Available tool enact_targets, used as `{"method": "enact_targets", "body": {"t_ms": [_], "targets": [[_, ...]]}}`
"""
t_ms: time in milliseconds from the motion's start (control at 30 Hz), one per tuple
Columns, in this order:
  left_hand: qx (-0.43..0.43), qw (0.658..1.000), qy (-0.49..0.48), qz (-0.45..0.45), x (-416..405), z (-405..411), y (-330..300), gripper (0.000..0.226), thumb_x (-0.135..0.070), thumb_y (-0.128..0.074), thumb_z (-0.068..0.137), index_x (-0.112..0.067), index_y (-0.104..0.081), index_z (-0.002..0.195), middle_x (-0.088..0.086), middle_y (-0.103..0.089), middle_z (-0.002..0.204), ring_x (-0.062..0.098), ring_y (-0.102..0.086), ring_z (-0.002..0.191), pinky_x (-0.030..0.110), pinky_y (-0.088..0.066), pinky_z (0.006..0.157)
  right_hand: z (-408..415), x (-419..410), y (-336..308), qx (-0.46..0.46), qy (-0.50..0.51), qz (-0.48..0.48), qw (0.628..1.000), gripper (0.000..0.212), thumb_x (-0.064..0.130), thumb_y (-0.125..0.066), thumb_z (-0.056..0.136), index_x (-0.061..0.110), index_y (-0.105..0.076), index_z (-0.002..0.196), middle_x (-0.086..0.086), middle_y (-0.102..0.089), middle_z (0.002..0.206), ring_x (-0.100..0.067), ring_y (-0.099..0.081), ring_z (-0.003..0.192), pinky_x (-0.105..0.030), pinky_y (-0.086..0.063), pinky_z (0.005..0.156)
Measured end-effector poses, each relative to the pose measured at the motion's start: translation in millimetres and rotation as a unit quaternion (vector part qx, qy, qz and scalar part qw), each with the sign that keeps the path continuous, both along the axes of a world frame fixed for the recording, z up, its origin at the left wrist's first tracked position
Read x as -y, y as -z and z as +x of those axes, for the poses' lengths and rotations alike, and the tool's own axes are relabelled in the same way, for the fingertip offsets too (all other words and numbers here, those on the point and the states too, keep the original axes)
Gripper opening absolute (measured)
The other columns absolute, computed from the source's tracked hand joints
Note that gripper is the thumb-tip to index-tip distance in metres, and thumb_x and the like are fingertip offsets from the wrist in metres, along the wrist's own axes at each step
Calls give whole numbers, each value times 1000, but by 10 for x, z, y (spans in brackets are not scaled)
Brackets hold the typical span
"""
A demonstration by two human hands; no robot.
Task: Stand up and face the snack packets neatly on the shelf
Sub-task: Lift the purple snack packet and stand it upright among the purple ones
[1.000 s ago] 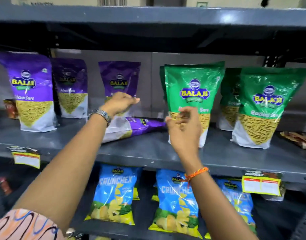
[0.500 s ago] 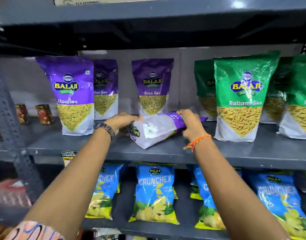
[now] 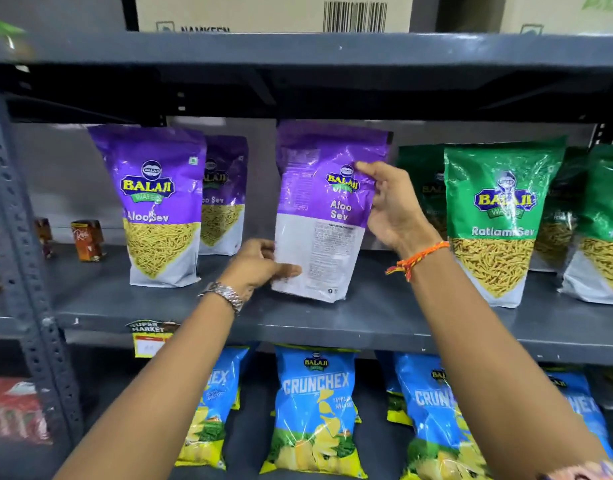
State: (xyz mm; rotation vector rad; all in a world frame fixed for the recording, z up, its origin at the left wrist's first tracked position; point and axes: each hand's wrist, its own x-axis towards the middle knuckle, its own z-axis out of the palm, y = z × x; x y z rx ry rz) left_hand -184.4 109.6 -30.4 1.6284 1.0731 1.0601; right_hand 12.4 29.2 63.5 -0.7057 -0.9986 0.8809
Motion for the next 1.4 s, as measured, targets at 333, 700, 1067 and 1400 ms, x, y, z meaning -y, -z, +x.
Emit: {"method": "enact_targets", "body": {"t_ms": [333, 700, 1067, 1400], "targets": [[-54, 995, -77, 38, -29, 108, 126, 86, -13, -99, 47, -5, -55, 121, 13, -65, 122, 30, -64, 113, 43, -54, 98, 167, -188, 272, -14, 28, 10, 999, 4, 22, -67, 91, 25, -64, 89, 6, -73, 90, -11, -66, 77, -29, -52, 71], [23, 996, -80, 39, 274, 381, -44, 85, -81, -41, 68, -15, -48, 122, 11, -44, 134, 32, -50, 122, 50, -43, 106, -120, -102, 1048, 37, 38, -176, 983, 37, 41, -40, 103, 26, -71, 89, 13, -79, 84, -8, -70, 79, -30, -51, 76], [181, 982, 49, -19, -134, 158, -260, 93, -91, -19, 75, -34, -62, 136, 2, -59, 147, 22, -52, 140, 47, -32, 121, -208, -21, 1151, 74, 187, -120, 972, 43, -6, -72, 80, 15, -54, 113, -10, -64, 109, -3, -61, 76, -12, -44, 56], [153, 984, 24, 84, 84, 326, 38, 56, -21, -86, 74, -7, -61, 122, 7, -78, 114, 25, -75, 106, 47, -57, 98, 330, -578, 1051, 195, -28, -185, 963, 82, -19, -74, 75, 4, -40, 146, -28, -61, 128, -24, -62, 116, -29, -58, 85]]}}
